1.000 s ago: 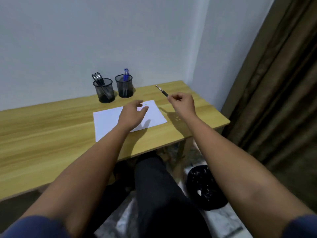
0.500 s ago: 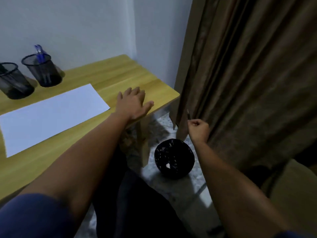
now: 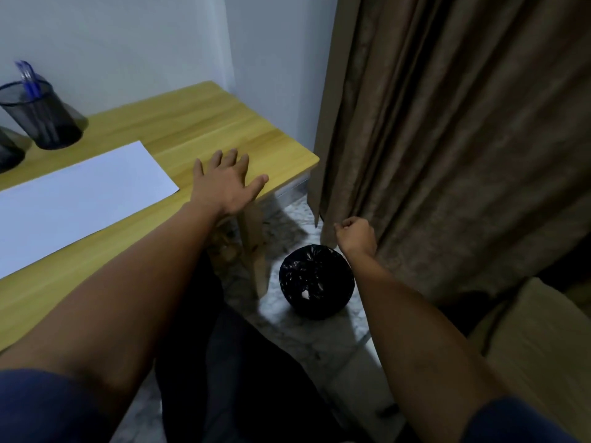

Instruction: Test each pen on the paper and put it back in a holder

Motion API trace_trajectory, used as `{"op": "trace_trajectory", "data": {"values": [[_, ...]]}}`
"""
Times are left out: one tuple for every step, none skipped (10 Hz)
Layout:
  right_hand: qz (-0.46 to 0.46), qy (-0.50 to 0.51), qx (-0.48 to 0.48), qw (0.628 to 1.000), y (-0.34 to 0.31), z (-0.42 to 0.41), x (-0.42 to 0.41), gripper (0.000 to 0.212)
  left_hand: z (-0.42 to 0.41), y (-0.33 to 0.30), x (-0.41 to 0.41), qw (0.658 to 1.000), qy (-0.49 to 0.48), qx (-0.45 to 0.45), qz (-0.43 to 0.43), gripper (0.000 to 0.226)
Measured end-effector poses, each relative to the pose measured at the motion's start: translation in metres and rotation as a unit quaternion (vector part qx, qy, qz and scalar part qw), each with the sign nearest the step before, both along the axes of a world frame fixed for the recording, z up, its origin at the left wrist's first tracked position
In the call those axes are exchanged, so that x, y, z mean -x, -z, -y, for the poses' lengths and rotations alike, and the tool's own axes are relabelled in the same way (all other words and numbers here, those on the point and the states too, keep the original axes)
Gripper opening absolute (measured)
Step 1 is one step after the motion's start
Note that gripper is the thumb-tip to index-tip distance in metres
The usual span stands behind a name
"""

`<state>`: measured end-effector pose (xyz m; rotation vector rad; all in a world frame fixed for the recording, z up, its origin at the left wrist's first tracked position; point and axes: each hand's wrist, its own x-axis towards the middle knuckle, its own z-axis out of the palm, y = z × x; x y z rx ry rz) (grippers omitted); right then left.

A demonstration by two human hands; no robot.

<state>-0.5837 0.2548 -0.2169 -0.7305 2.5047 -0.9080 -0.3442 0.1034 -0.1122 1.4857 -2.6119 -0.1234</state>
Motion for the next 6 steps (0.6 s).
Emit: {"op": "trace_trajectory", "data": {"values": [[-0.01,-0.017,0.003,1.0,-0.009,0.001,0.0,0.024,-0.001,-0.002,-0.001,1.0,-0.002,-0.008,-0.003,0.085],[-0.035,-0.029,0.018,0.999,-0.027,0.005,-0.002,0.022,-0.004,-0.005,-0.003,1.0,0.003,-0.015,0.006,0.082],[-0.085,-0.036,0.056,0.994,-0.067,0.015,-0.008,0.021,-0.006,-0.017,-0.009,0.999,0.019,-0.021,0.019,0.074],[-0.133,-0.062,0.099,0.984,-0.112,0.029,-0.022,0.02,-0.012,-0.031,-0.022,0.999,0.018,-0.03,-0.02,0.064],[-0.119,-0.109,0.179,0.971,-0.145,0.048,-0.053,0.02,-0.037,-0.064,-0.048,0.984,-0.008,-0.021,-0.179,0.06],[-0.051,-0.162,0.318,0.933,-0.177,0.069,-0.103,0.012,-0.101,-0.062,-0.094,0.931,0.027,0.008,-0.364,0.043]]}}
